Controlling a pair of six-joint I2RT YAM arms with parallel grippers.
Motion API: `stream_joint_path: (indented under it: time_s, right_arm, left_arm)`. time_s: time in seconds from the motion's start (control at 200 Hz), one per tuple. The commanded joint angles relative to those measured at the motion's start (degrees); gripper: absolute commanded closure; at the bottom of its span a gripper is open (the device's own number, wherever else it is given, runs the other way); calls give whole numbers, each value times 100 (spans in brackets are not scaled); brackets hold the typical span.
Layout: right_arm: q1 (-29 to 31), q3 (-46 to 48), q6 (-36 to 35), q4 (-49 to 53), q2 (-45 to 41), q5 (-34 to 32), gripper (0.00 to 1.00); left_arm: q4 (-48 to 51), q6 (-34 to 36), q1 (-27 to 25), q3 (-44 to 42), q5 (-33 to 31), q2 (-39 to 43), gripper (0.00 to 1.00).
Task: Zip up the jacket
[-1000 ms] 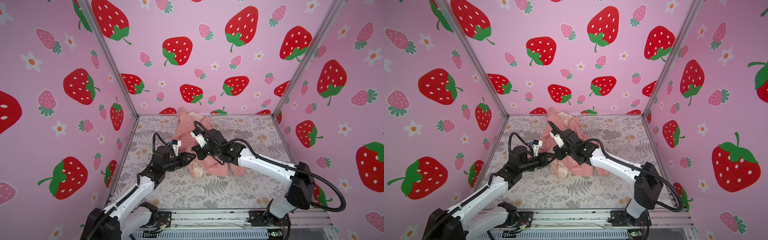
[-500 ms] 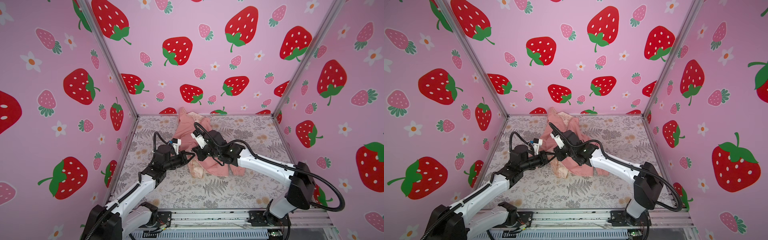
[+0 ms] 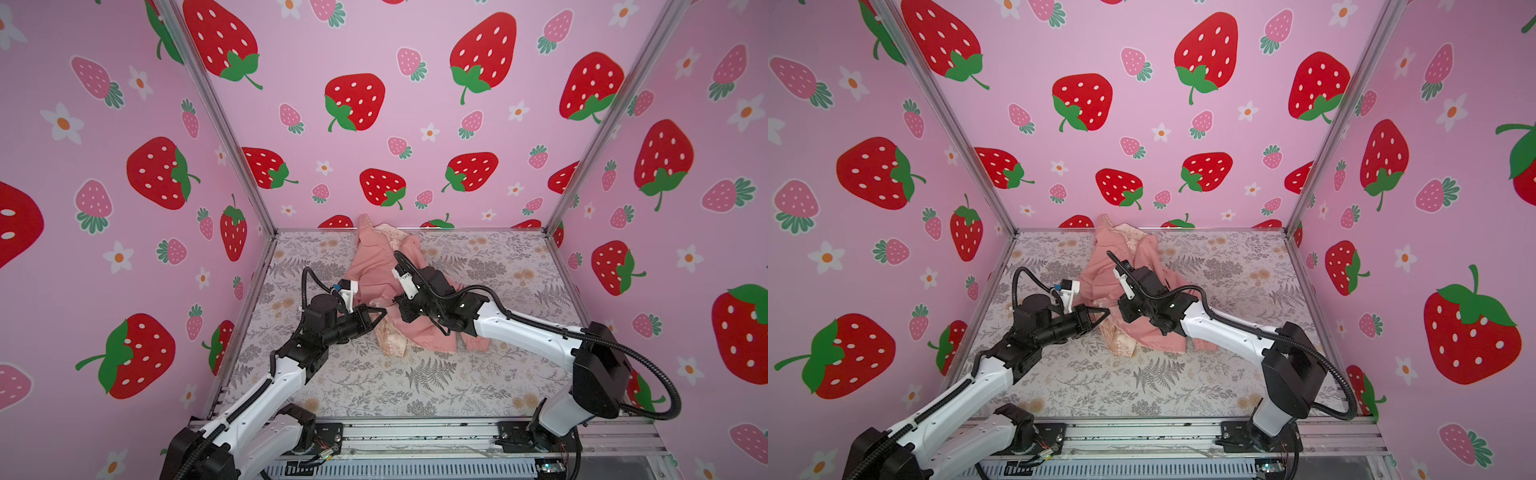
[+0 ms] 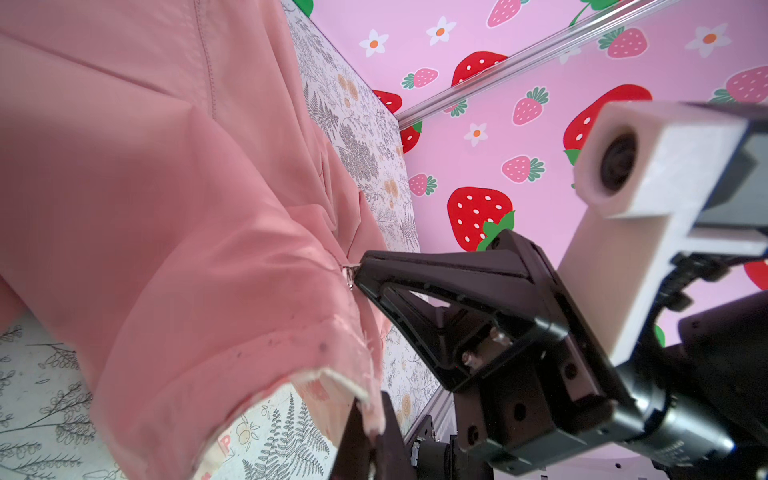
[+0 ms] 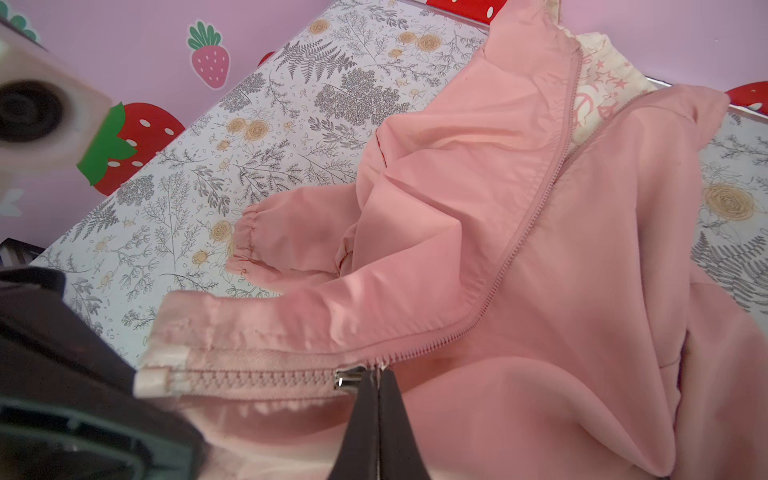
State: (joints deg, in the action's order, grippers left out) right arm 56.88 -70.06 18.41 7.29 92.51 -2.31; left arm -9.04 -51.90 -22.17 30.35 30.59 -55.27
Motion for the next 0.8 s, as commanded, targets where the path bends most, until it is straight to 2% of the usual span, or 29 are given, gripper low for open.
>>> stream_joint_path:
  time_s: [0.0, 0.045, 0.11, 0.235, 0.34, 0.44, 0.62, 0.64, 0.73, 0.795]
  right_arm:
    - [-53, 56, 38, -95, -228, 41, 100]
    - [-44, 69, 48, -118, -264, 150, 100]
    - [-39, 97, 66, -137, -303, 257, 100]
    - [-46, 155, 99, -166, -364, 363, 100]
    - [-41, 177, 127, -192, -382, 436, 100]
    - [-46, 196, 160, -217, -376, 481, 100]
    - [-65, 198, 215, -174, -408, 393, 100]
    - [-84, 199, 223, -175, -409, 402, 100]
    - [-238, 195, 246, -95, -439, 528, 100]
    - [-409, 250, 274, 21, -540, 462, 76]
  left_arm:
    - [-52, 77, 13, 26, 27, -1, 86]
    - [-136, 8, 16, 0, 35, -43, 70]
    - [-392, -174, 31, -75, 51, -81, 61]
    - [-952, -589, 38, -218, 69, -189, 56]
    - [-1274, -837, 40, -286, 93, -313, 57]
    - [-1447, -949, 38, -310, 91, -417, 60]
    - [-1438, -966, 38, -345, 50, -399, 93]
    - [-1414, -946, 40, -345, 36, -381, 100]
    - [-1272, -880, 54, -315, 9, -367, 100]
    - [-1177, -826, 73, -285, 20, -369, 100]
